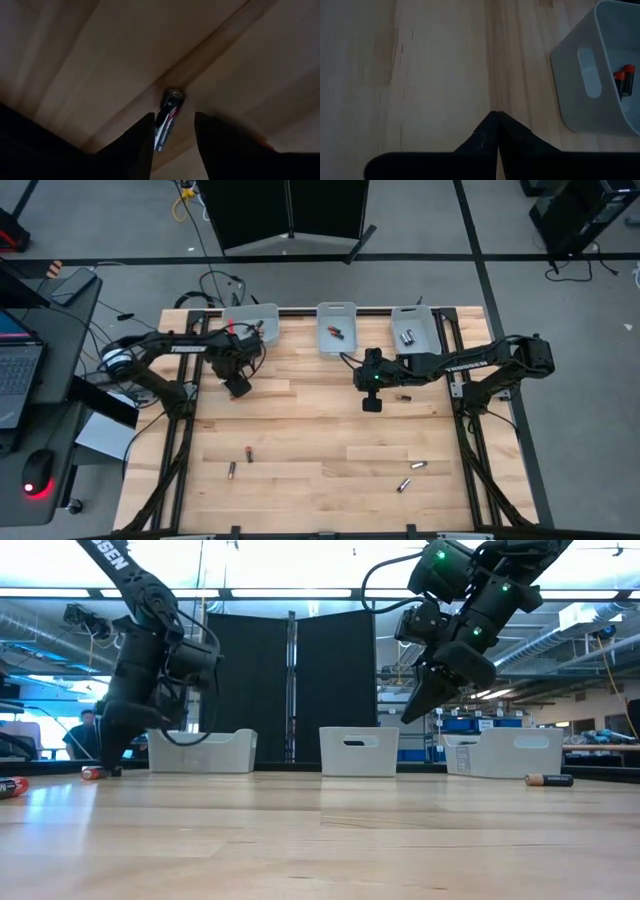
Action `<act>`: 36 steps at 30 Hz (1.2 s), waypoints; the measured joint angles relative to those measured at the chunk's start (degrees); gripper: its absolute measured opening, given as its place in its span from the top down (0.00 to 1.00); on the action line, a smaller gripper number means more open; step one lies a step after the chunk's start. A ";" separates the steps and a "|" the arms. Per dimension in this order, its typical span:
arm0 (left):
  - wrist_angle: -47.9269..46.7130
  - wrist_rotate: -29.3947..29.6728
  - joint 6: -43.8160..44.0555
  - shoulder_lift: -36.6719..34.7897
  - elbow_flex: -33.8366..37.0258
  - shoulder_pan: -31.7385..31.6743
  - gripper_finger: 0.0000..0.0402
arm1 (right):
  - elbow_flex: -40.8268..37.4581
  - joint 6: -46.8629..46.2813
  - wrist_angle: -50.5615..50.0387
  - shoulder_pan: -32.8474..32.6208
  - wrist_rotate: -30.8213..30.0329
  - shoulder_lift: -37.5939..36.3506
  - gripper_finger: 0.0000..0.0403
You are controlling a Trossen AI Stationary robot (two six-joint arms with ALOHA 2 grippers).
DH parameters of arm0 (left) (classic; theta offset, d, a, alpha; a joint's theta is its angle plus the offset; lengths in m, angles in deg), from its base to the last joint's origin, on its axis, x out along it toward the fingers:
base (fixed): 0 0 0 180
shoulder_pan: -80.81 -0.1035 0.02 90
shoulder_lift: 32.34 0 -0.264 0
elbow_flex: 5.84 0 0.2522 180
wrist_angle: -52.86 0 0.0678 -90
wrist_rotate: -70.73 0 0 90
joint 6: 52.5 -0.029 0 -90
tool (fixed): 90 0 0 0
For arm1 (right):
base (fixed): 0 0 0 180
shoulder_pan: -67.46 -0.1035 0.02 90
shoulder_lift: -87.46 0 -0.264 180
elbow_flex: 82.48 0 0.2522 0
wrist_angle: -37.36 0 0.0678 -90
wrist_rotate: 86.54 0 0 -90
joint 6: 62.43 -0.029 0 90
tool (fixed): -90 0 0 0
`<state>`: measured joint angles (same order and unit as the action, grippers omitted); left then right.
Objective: Sort batteries
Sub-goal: Put the top black silver battery into the right bin
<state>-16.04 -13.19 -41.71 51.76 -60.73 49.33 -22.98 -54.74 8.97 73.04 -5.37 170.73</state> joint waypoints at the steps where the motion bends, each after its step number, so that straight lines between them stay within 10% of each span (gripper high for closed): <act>1: 0.02 0.02 0.01 0.36 0.00 0.00 0.63 | 0.00 0.00 0.00 0.00 0.02 0.00 0.96; 27: 3.43 6.67 -9.01 3.06 -7.67 -0.20 0.91 | -3.28 2.28 7.16 0.36 3.17 0.00 0.97; 36: 40.88 -13.86 -4.31 -3.37 -4.59 0.51 0.91 | -18.82 -4.22 42.58 0.99 7.87 0.00 0.96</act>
<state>24.85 -27.05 -46.02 48.39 -65.32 49.84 -41.80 -58.97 51.55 74.03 2.50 170.73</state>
